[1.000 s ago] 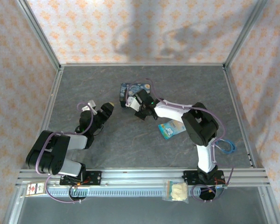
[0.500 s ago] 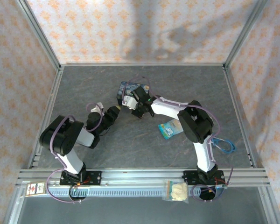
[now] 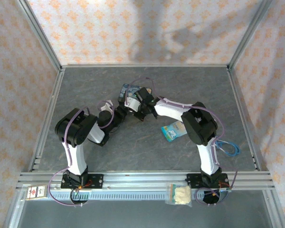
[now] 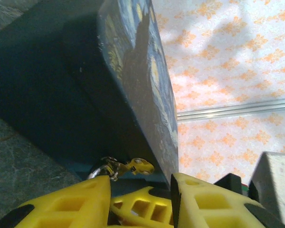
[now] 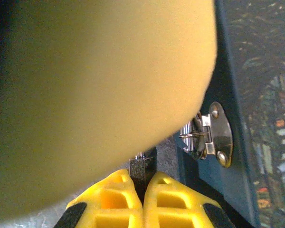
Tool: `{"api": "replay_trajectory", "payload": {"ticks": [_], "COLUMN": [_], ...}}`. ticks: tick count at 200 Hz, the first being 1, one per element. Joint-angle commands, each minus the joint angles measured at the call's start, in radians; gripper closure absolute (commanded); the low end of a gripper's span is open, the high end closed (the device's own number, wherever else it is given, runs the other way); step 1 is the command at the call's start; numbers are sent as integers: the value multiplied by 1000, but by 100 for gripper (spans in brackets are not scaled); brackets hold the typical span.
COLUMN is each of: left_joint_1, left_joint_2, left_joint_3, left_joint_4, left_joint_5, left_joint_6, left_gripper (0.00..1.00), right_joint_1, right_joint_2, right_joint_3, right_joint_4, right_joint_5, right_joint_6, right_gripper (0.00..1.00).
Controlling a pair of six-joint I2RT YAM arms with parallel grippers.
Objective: Unlock a padlock with a key
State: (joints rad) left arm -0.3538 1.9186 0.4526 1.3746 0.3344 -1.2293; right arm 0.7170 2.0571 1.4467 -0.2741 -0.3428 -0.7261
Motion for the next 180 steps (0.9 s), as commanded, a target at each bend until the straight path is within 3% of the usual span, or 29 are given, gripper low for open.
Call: {"api": "replay_trajectory", "payload": {"ticks": [1,50,102,150,168,180], "left_joint_1": [-8,-10,-24,-27,-28,-28], "left_joint_2": [15,-51,22,26,25,29], "left_joint_3": [23,20,53,63,53,45], "left_joint_4": [-21,-168,-114,-106,-103,-93], "left_joint_5": [-33,-56,-41,-46,-59,-70], "left_joint_6": [35,90,55,59,63,60], "left_gripper": [64,63,64,97,100,100], "right_joint_1": [-13,-25,-24,-24,-25,-25], "right_joint_2": [-8,-24,-28,-30,-52,-82], "right_joint_3": [32,23,17,4,-23,-56], "right_joint_4": [-16,4,22,38,65,90], "right_joint_5": [-59,-112,-156,-155,-136,-124], "right_joint_6": [27,65,81,106,139,187], "right_gripper": [100,100,100,100,100,83]}}
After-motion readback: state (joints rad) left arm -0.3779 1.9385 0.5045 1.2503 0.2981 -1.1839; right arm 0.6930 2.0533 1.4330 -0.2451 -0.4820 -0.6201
